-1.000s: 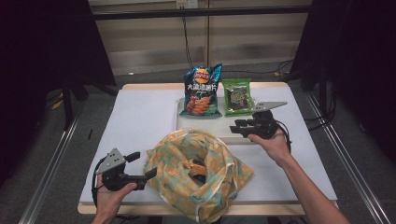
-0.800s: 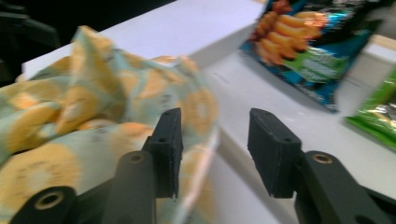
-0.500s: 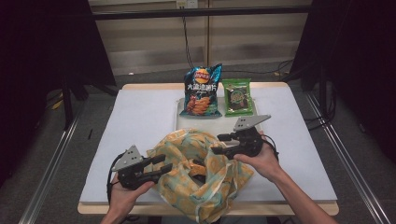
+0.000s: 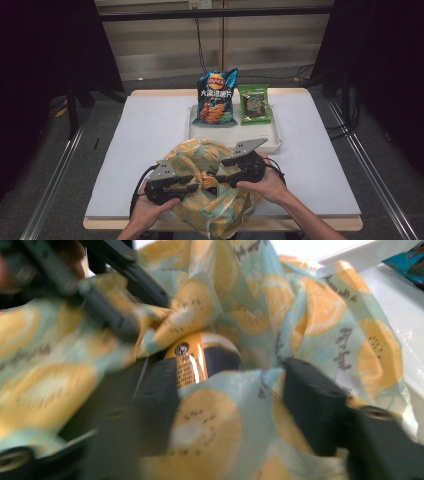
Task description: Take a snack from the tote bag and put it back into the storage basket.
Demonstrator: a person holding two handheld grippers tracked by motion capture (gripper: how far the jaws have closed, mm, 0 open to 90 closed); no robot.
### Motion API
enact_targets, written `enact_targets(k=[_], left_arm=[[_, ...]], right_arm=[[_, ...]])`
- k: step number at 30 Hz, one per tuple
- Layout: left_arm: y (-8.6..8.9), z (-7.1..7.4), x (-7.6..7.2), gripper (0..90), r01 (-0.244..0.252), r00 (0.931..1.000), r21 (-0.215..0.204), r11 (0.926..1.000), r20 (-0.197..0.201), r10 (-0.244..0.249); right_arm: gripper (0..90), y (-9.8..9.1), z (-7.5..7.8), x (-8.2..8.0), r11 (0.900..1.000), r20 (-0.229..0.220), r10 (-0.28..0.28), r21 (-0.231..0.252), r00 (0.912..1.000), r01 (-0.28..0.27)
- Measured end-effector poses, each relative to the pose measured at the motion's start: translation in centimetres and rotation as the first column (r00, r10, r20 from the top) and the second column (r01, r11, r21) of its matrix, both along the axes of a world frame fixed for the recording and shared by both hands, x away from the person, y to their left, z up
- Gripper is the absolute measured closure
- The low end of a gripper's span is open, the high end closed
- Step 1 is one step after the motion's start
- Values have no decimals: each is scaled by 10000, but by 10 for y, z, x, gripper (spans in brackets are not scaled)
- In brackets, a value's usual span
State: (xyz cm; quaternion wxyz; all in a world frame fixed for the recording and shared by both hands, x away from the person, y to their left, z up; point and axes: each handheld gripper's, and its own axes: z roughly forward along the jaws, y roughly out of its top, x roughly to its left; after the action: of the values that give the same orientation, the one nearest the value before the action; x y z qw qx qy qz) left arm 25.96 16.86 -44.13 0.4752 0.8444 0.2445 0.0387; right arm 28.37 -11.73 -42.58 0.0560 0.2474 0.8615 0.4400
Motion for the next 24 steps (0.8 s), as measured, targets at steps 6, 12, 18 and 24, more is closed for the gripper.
enact_targets(k=[6, 12, 18, 24], left_arm=[[16, 3, -5, 900, -176, 9996, -97, 9998, -217, 174], [34, 0, -11, 900, -703, 9967, -155, 9974, -415, 696], [48, -1, -20, 900, -1068, 9927, -127, 9942, -572, 1059], [60, -4, -28, 900, -1180, 9914, 2, 9930, -572, 1179]], right_arm=[[751, -6, -9, -5, 9999, -75, 60, -133, 10000, -61], [900, -20, -8, -12, 10000, -74, -48, 67, 10000, 48], [900, -41, -9, -18, 9989, -102, -475, 43, 9988, 475], [900, -53, -7, -27, 9979, -7, -652, -42, 9979, 652]])
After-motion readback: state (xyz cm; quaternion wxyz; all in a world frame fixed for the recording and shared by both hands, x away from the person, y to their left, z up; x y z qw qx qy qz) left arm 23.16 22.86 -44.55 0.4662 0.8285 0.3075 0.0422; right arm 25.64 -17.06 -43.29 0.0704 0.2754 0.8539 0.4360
